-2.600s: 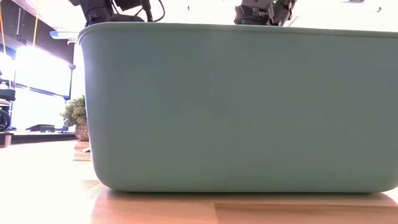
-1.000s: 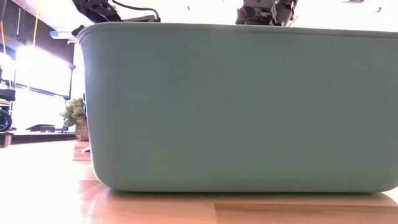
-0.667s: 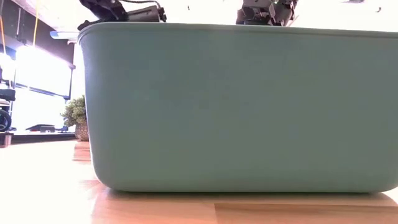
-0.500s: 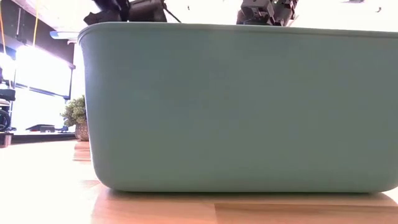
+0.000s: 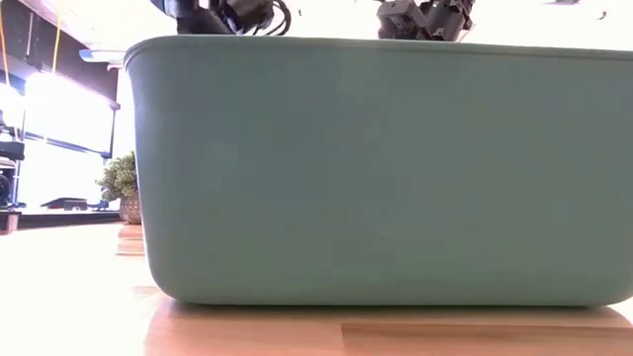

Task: Sort & place blocks by color
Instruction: Put the blue block into the blue bin

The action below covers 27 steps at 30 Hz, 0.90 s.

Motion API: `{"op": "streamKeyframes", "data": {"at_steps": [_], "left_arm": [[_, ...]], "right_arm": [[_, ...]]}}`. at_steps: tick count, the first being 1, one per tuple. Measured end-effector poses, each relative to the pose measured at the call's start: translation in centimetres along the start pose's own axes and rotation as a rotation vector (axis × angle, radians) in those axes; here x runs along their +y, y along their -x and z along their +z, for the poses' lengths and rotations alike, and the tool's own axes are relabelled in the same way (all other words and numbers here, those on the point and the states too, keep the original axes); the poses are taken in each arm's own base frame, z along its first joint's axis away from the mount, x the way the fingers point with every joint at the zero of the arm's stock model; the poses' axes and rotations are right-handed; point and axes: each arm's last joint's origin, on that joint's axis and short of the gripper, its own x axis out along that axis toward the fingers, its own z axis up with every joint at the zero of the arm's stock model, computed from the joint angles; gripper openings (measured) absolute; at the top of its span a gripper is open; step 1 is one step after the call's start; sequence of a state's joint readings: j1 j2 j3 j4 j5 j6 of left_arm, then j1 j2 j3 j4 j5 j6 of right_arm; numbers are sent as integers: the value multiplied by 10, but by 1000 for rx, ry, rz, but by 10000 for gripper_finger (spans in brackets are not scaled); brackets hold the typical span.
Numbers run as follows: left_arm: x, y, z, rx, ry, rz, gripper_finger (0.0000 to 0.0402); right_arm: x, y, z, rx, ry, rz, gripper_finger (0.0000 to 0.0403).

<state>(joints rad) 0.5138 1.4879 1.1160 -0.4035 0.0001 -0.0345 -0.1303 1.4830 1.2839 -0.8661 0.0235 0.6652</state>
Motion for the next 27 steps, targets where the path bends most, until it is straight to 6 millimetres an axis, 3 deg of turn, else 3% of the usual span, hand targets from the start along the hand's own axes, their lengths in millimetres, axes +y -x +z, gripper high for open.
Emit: {"op": "streamKeyframes", "data": {"at_steps": [5, 11, 19, 27], "left_arm": [[28, 1, 8, -79, 46, 20, 100], [51, -13, 8, -102, 49, 54, 100], [64, -51, -4, -36, 63, 27, 100], [65, -69, -7, -44, 44, -10, 100]], "right_arm": [[-1, 0, 0, -15, -68, -29, 208], [-2, 0, 0, -35, -157, -53, 208], [-8, 1, -1, -100, -221, -177, 208], [-22, 2, 6, -170, -295, -292, 208]]}}
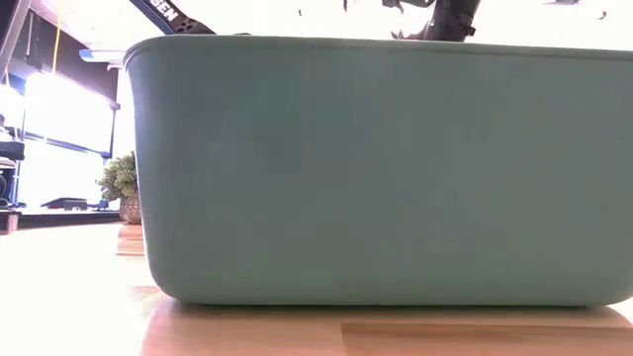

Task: Sort & place blocks by color
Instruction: Put the blue block into the blue bin, then put the yellow block into the white bin

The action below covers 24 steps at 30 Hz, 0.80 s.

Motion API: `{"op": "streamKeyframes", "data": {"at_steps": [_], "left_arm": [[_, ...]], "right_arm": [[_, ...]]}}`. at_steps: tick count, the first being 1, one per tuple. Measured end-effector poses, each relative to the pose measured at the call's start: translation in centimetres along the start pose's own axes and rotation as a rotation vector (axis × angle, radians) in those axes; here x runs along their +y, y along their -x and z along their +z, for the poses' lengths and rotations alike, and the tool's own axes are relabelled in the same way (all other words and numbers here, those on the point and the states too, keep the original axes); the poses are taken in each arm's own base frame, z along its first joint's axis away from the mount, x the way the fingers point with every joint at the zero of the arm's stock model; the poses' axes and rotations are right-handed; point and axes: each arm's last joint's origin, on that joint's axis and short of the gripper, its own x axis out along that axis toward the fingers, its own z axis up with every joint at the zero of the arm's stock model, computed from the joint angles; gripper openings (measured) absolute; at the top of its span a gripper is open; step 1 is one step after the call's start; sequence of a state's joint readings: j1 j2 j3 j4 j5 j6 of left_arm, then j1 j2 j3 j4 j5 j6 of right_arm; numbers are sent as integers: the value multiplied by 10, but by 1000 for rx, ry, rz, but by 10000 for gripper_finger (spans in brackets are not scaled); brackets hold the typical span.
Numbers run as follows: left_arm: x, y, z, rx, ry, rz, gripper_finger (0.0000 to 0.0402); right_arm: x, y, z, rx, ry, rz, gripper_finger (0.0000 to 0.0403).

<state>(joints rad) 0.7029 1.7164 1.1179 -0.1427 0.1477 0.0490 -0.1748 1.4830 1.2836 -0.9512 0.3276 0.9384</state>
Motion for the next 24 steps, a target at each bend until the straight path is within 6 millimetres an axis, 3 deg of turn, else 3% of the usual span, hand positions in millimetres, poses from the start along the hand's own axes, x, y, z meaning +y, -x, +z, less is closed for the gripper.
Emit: {"op": "streamKeyframes", "data": {"at_steps": [10, 16, 24], "left_arm": [[6, -12, -5, 4, 10, 11, 109], [8, -19, -10, 33, 27, 14, 155], [9, -21, -11, 36, 34, 20, 159]], "right_arm": [[-29, -11, 26, -33, -58, -134, 208], [-64, -24, 48, 57, -79, -173, 208], [-115, -44, 64, 200, -114, -143, 208]]}}
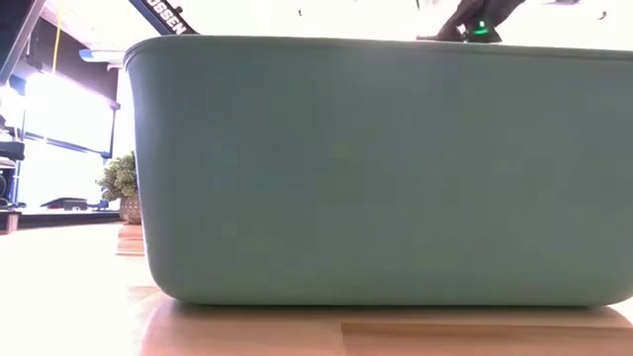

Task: Sort & place blocks by color
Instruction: Put the yellow block into the white bin

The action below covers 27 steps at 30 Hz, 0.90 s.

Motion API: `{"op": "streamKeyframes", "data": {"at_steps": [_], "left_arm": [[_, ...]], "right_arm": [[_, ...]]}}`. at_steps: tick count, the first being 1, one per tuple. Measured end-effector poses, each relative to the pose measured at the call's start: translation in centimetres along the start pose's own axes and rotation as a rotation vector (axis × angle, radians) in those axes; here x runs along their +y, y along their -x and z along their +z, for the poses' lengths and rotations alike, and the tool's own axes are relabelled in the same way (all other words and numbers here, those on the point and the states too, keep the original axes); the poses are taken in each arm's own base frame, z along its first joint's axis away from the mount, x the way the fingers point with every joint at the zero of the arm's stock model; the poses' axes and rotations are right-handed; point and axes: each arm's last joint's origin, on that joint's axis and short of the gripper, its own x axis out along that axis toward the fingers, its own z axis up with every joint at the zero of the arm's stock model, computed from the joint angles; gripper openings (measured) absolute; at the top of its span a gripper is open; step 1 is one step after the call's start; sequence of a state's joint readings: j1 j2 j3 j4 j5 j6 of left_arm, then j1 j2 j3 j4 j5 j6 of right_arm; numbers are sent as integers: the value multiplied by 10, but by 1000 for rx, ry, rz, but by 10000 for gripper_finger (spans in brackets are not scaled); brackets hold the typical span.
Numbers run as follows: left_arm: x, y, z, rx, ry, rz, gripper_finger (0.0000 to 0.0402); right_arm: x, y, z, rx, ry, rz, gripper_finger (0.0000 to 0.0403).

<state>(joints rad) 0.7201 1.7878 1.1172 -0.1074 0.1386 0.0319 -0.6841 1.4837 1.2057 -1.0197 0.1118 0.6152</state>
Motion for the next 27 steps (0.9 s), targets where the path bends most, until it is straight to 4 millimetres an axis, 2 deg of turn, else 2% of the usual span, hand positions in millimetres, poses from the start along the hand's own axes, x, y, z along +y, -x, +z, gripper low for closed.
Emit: {"op": "streamKeyframes", "data": {"at_steps": [4, 8, 14, 22, 27], "left_arm": [[1, 0, 0, 0, 3, 1, 165], [1, 0, 0, 0, 10, 1, 178], [3, 1, 0, -2, 69, -3, 207], [4, 3, 2, -7, 90, -1, 229], [4, 9, 16, -1, 86, -2, 229]], "right_arm": [[-16, -13, 4, 42, 30, 35, 208], [-23, -25, 8, 13, 60, 63, 209], [-21, -46, 9, -59, 103, 114, 209], [-25, -74, 2, -9, 73, 17, 209], [-24, -86, 1, 27, 77, -1, 209]]}}
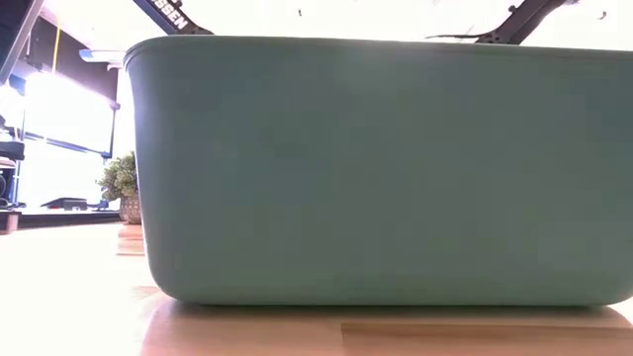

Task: Sort & place blocks by color
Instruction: Put the yellow block into the white bin

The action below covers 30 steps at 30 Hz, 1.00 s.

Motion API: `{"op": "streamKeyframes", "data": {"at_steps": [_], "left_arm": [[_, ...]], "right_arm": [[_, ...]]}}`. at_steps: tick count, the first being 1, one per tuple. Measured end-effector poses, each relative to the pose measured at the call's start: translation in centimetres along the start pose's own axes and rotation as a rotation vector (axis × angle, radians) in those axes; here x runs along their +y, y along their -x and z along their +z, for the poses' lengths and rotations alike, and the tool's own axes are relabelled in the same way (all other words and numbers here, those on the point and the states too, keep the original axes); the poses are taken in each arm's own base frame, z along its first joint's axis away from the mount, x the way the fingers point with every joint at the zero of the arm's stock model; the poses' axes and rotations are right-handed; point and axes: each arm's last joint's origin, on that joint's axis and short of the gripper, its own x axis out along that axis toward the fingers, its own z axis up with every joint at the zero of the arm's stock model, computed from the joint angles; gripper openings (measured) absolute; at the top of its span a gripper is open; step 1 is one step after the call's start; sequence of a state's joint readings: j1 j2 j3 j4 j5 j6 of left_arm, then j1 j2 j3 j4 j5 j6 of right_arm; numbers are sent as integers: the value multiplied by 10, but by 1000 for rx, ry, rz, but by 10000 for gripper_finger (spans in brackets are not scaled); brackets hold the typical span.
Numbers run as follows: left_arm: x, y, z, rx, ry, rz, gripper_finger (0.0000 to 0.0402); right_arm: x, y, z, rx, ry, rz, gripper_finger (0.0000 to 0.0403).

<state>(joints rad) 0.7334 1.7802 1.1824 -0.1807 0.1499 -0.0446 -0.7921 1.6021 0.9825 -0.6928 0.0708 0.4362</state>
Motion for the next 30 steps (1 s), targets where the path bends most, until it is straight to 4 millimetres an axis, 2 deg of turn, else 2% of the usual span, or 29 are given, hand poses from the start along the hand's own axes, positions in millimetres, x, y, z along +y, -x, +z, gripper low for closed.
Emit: {"op": "streamKeyframes", "data": {"at_steps": [13, 18, 24, 30], "left_arm": [[-7, 30, 53, -31, -98, 1, 229], [-9, 38, 63, -17, -104, 3, 229], [-10, 46, 67, 28, -97, 4, 229], [-11, 52, 68, 72, -124, 4, 229]], "right_arm": [[2, -30, -1, 97, -1, -33, 208], [3, -38, -2, 117, 0, -43, 183], [3, -40, -1, 113, 0, -41, 109], [4, -39, -1, 115, 7, -36, 107]]}}
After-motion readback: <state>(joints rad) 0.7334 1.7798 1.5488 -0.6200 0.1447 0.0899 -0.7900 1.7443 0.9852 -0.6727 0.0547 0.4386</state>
